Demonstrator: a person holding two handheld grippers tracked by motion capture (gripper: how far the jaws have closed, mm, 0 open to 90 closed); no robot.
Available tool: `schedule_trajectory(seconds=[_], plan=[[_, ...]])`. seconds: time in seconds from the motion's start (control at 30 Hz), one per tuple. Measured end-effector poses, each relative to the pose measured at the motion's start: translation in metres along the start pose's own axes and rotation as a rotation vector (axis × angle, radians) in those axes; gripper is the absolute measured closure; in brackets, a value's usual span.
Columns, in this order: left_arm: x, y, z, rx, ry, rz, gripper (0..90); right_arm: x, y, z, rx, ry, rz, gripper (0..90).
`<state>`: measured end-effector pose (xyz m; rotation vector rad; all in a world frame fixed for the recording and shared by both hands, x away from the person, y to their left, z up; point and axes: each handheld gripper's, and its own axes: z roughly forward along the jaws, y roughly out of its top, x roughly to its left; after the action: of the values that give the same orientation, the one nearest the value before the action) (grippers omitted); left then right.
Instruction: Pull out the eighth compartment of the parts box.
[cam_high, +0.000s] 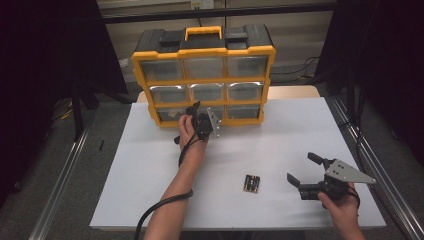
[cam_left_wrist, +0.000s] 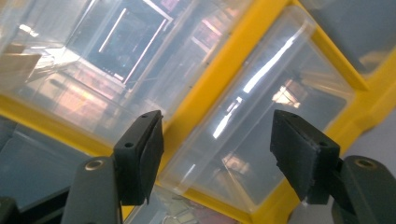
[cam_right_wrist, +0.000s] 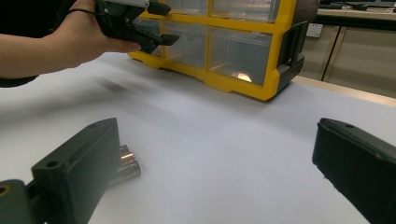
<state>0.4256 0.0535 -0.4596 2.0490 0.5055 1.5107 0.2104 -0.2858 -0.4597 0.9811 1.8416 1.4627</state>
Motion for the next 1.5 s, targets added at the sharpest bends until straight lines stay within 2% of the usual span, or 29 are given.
schedule_trajectory(seconds=[0.03,0.07,0.13,0.2,0.27,0.3,0.33,0.4,0.43,0.47,0.5,0.53,0.6,0.67,0.7,0.77,0.8,0.87,1.0,1.03,1.07,1.13,1.17,1.23,1.27,1.33,1.4,1.43,1.5], plan=[[0.002,0.001,0.000,0.002,0.015,0.017,32.9,0.000,0.000,0.000,-0.001,0.000,0.000,0.7],[0.002,0.001,0.001,0.011,0.000,-0.004,33.1,0.000,0.000,0.000,-0.001,0.002,0.004,0.7],[0.002,0.001,0.002,0.007,0.001,-0.008,33.2,0.000,0.000,0.000,0.000,0.001,0.004,0.6],[0.002,0.002,0.002,0.000,0.024,0.011,33.1,0.000,0.000,0.000,-0.004,0.000,0.000,0.6],[0.001,0.002,0.003,0.005,0.009,0.023,32.9,0.000,0.000,0.000,-0.004,0.003,0.003,0.7],[-0.001,0.002,0.003,0.006,0.006,-0.007,32.9,-0.001,0.000,0.000,-0.003,0.004,0.002,0.7],[0.002,0.002,0.003,0.018,0.005,0.026,33.0,-0.001,0.000,0.000,-0.004,0.004,0.001,0.6],[0.001,0.002,0.004,0.014,0.002,0.011,32.9,0.000,0.000,0.000,-0.004,0.004,0.005,0.7],[0.001,0.003,0.004,0.028,0.002,0.026,32.8,0.000,0.000,0.000,-0.002,0.001,0.001,0.7],[0.003,0.004,0.004,0.025,0.027,0.059,32.7,0.000,0.000,0.000,0.000,0.002,0.000,0.7],[0.003,0.004,0.004,0.035,0.005,0.045,32.7,0.000,0.000,0.000,0.002,0.001,0.003,0.7],[0.003,0.004,0.004,0.032,0.026,0.049,32.7,0.000,0.000,0.000,0.002,0.001,0.004,0.7],[0.003,0.004,0.004,0.031,0.027,0.045,32.5,0.000,0.000,0.000,0.000,0.001,0.002,0.7],[0.002,0.004,0.005,0.034,0.006,0.041,32.5,0.000,0.000,0.000,-0.002,0.002,0.004,0.7],[0.003,0.005,0.005,0.029,0.027,0.044,32.5,0.000,0.000,0.000,0.000,0.000,0.002,0.7],[0.002,0.005,0.005,0.030,0.017,0.030,32.9,0.000,0.000,0.000,-0.001,0.001,0.001,0.7],[0.004,0.006,0.005,0.020,0.039,0.044,33.9,0.000,0.000,0.000,-0.001,0.002,0.001,0.7],[0.004,0.006,0.005,0.036,0.018,0.028,35.0,0.001,0.000,0.000,-0.001,0.003,0.001,0.7],[0.004,0.006,0.006,0.035,0.026,0.019,35.4,0.000,0.000,0.000,-0.002,0.002,0.002,0.7],[0.005,0.006,0.005,0.029,0.049,0.026,36.0,0.000,0.000,0.000,-0.003,0.004,0.004,0.7],[0.005,0.006,0.005,0.029,0.048,0.023,36.3,0.000,0.000,0.000,-0.003,0.003,0.005,0.7],[0.004,0.006,0.005,0.037,0.024,0.006,36.4,0.000,0.000,0.000,-0.002,0.003,0.004,0.7],[0.004,0.006,0.006,0.020,0.024,0.000,36.7,0.000,0.000,0.000,-0.005,0.006,0.006,0.6],[0.004,0.005,0.004,0.028,0.021,0.005,38.3,0.000,0.000,0.000,-0.004,0.005,0.004,0.7],[0.005,0.004,0.003,0.021,0.046,0.006,39.0,0.000,0.000,0.000,-0.004,0.007,0.007,0.7],[0.005,0.002,0.001,0.016,0.038,-0.002,42.0,0.000,0.000,0.000,-0.002,0.005,0.005,0.7],[0.004,0.001,0.000,0.013,0.010,-0.009,42.8,0.000,0.000,0.000,-0.004,0.004,0.003,0.7],[0.006,0.002,-0.002,0.026,-0.015,0.020,43.6,0.000,0.000,0.000,-0.003,0.006,0.003,0.7],[0.005,0.001,-0.005,0.021,0.020,0.008,47.0,0.000,0.000,0.000,-0.001,0.006,0.002,0.7]])
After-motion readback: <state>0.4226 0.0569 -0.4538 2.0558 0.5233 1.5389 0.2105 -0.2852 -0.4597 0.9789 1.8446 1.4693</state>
